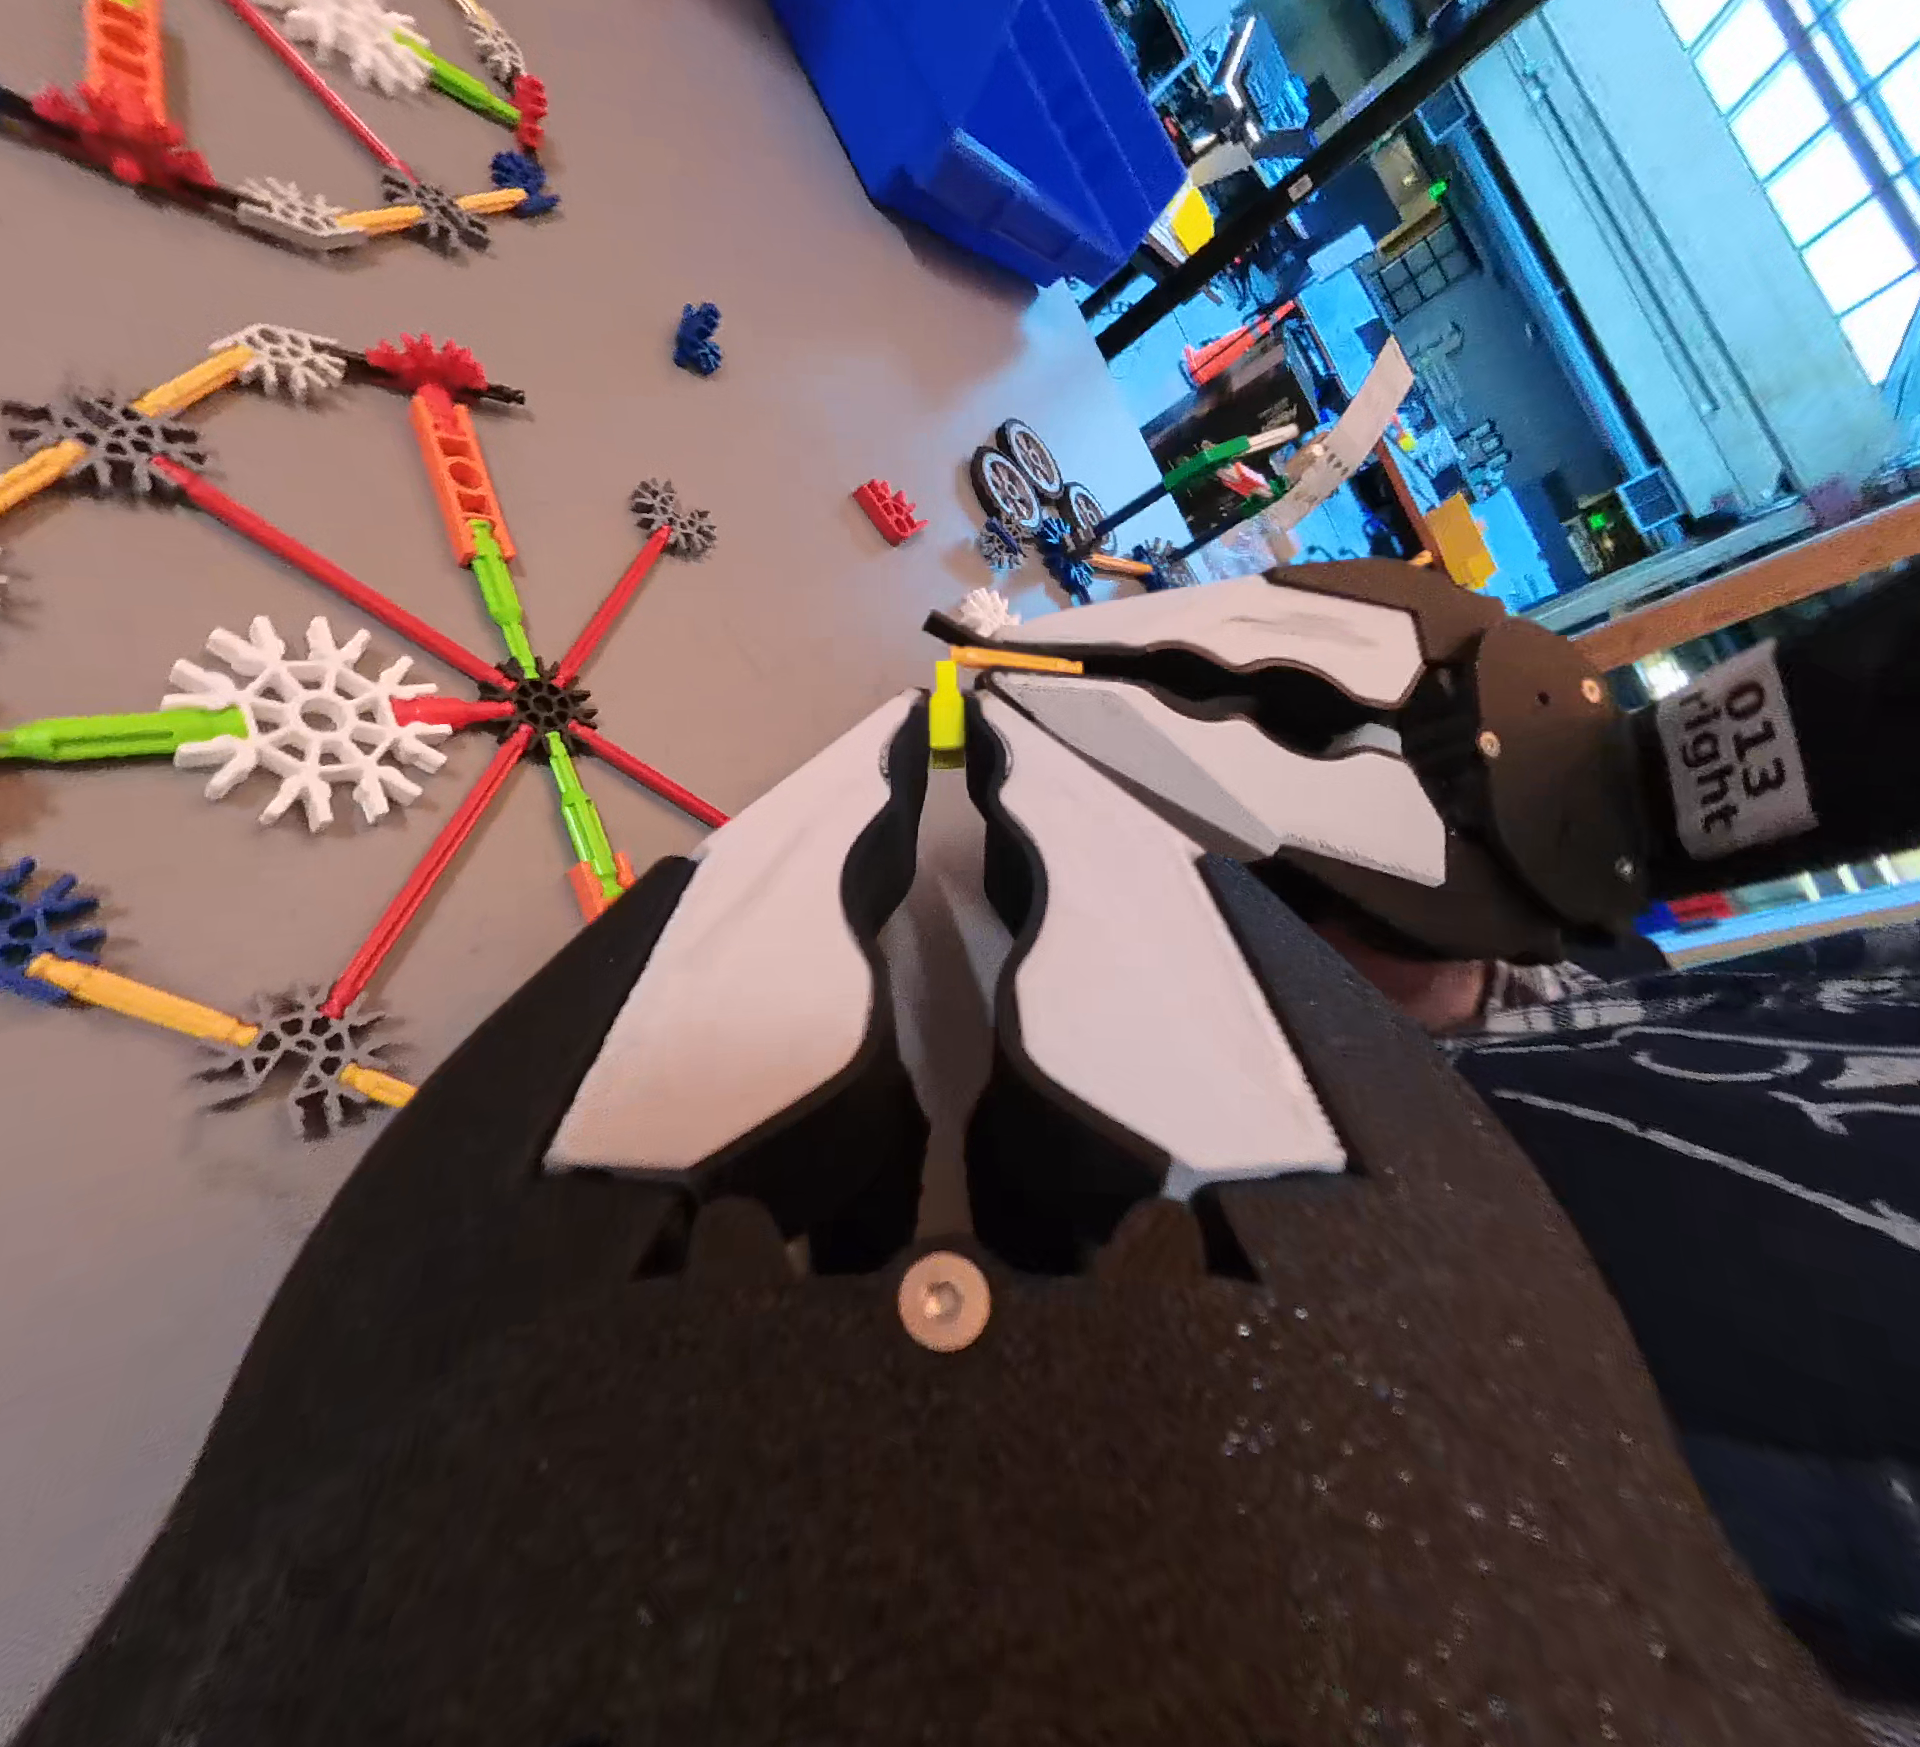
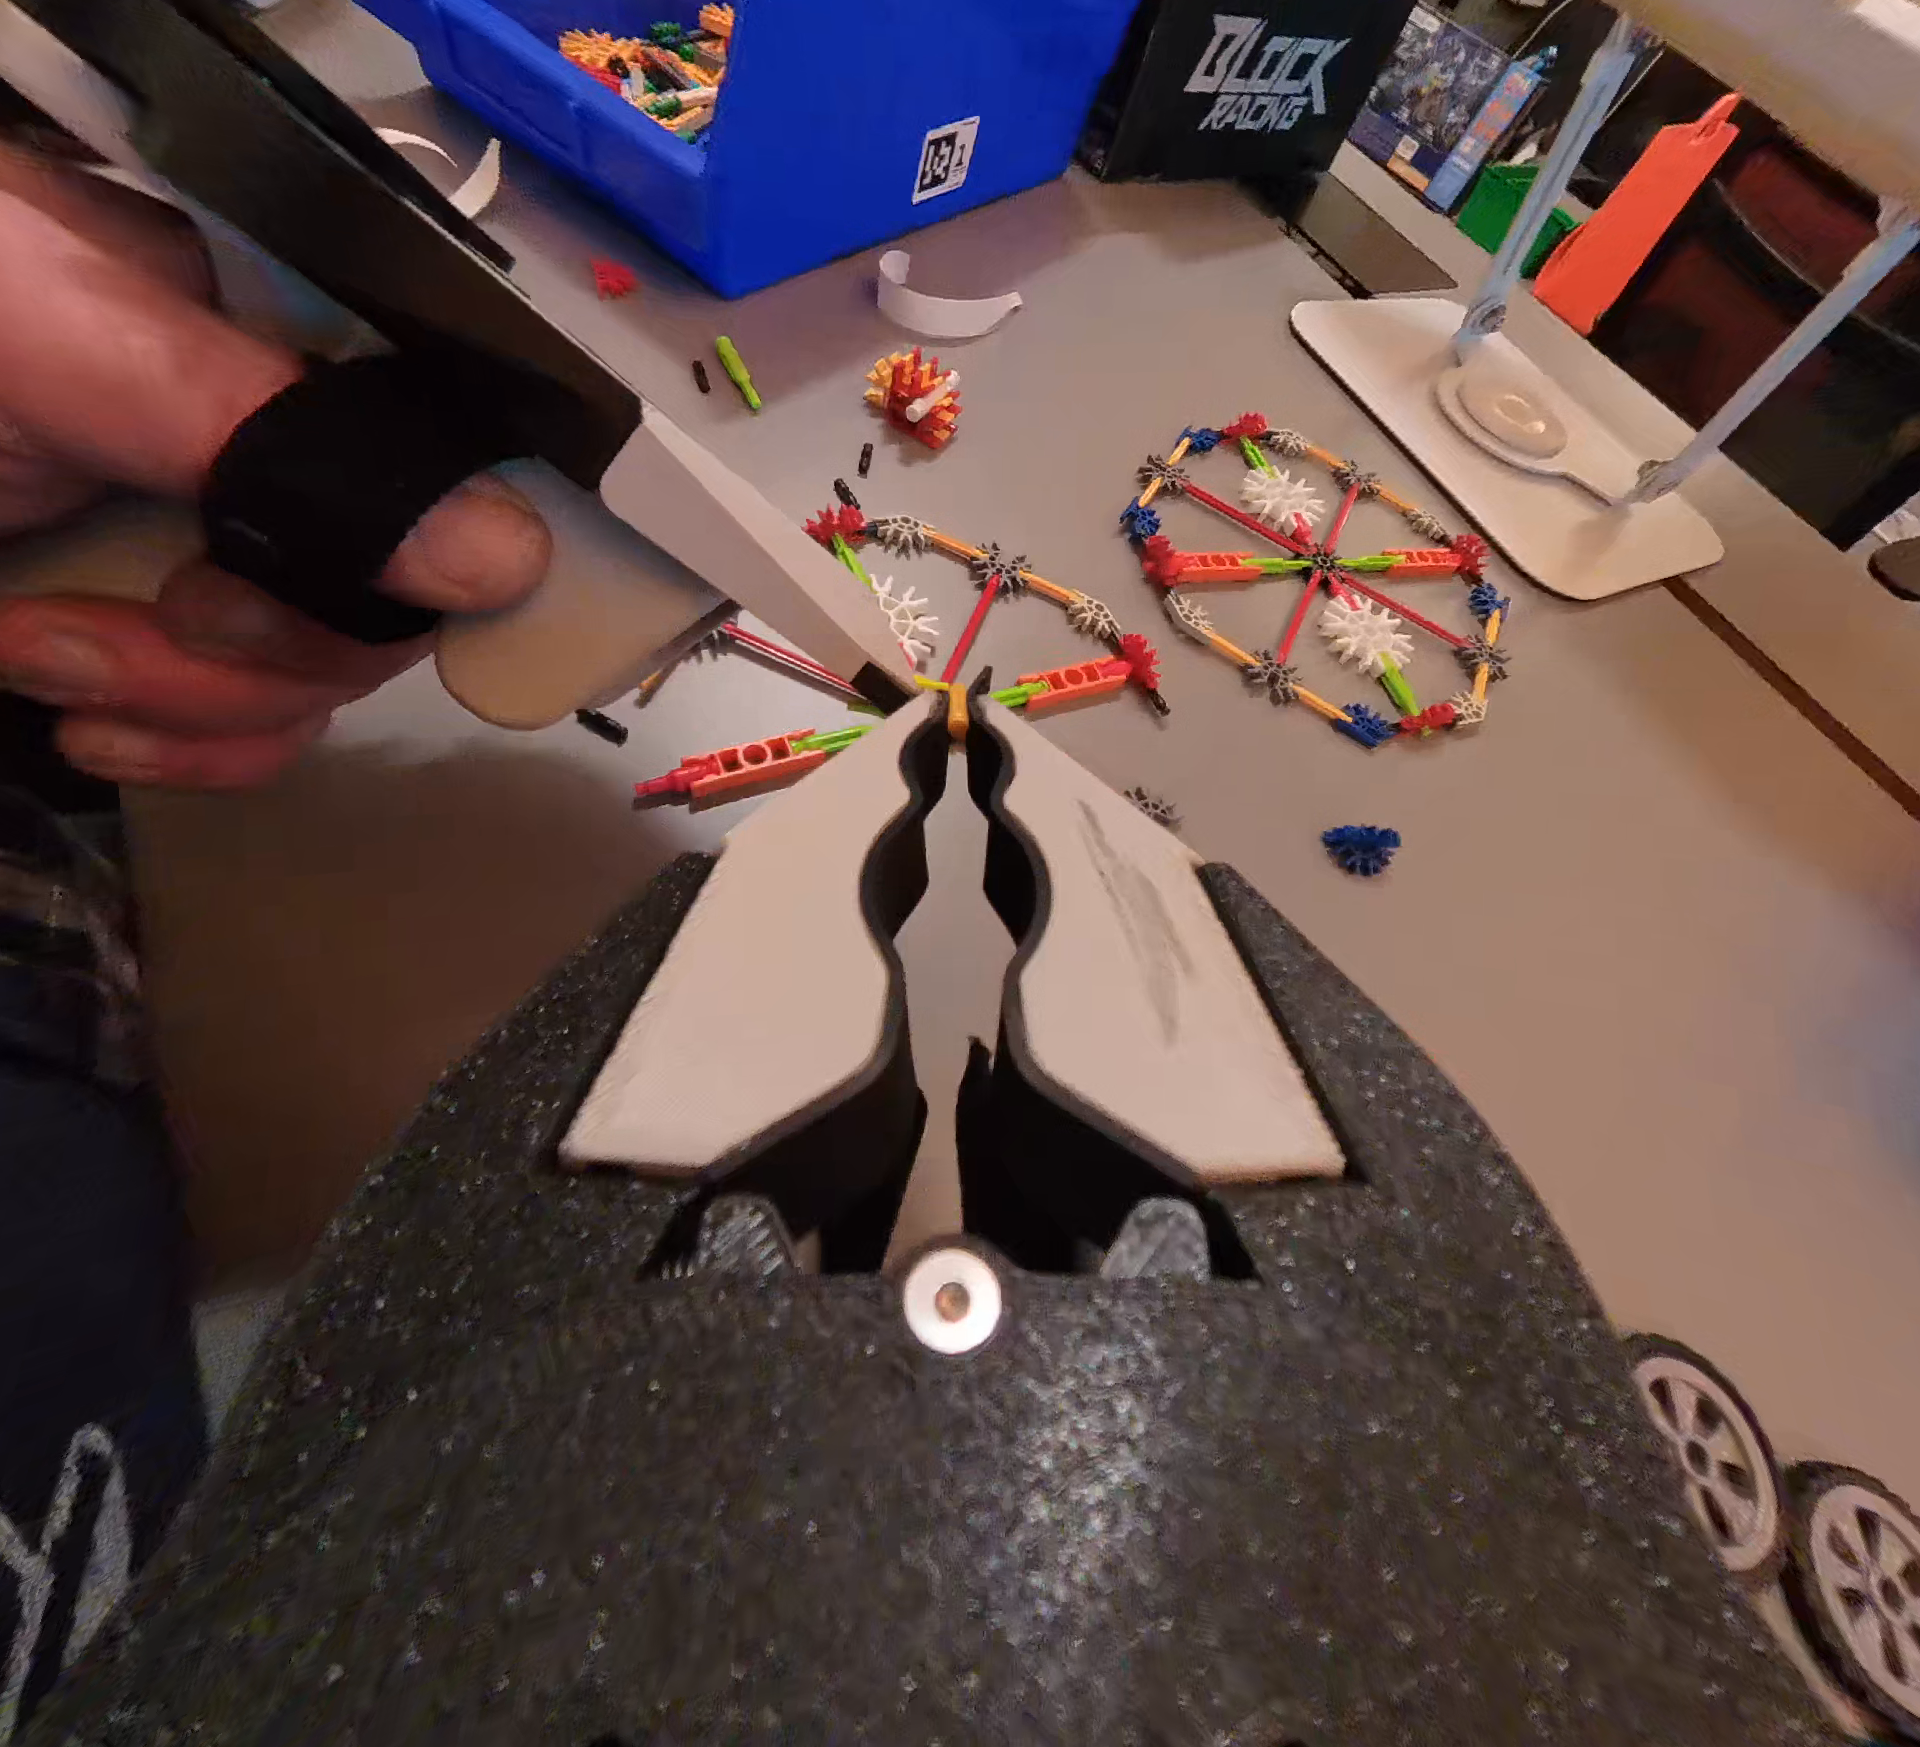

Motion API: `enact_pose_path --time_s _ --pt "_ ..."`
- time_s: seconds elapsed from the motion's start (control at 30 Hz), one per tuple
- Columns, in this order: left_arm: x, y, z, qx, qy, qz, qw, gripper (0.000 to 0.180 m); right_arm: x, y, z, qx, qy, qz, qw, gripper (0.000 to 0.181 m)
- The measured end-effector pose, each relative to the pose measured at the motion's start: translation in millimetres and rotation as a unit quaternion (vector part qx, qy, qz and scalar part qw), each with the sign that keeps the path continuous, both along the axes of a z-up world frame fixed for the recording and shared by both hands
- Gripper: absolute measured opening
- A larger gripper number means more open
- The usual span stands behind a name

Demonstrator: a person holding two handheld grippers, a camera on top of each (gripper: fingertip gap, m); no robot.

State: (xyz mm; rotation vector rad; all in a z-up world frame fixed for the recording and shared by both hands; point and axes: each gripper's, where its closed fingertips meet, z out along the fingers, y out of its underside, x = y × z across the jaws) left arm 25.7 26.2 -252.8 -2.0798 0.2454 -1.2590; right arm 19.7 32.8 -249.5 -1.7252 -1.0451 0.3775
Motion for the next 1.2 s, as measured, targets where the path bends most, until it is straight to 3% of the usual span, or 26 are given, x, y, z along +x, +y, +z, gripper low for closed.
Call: enact_pose_path --time_s 0.23,0.37,0.53,0.73,0.83,1.2 --pt "-20 3 1 0.014 0.030 -0.003 0.999 0.004 5 4 6 -0.057 0.072 -0.001 0.996 0.001" --pt "-72 6 -28 0.063 0.189 0.007 0.980 0.004 22 10 -5 -0.125 0.095 -0.009 0.988 0.001" --pt "-129 5 -52 0.072 0.299 0.025 0.951 0.004 35 13 -23 -0.164 0.083 -0.008 0.983 0.001" --pt "-139 4 -71 0.045 0.316 0.017 0.948 0.005 30 4 -37 -0.215 0.054 0.013 0.975 0.001" --pt "-140 4 -69 0.047 0.306 0.020 0.951 0.016 31 1 -39 -0.241 0.054 0.020 0.969 0.001" --pt "-123 5 -40 0.124 0.324 -0.012 0.938 0.032 33 -11 -42 -0.292 0.048 0.048 0.954 0.001"
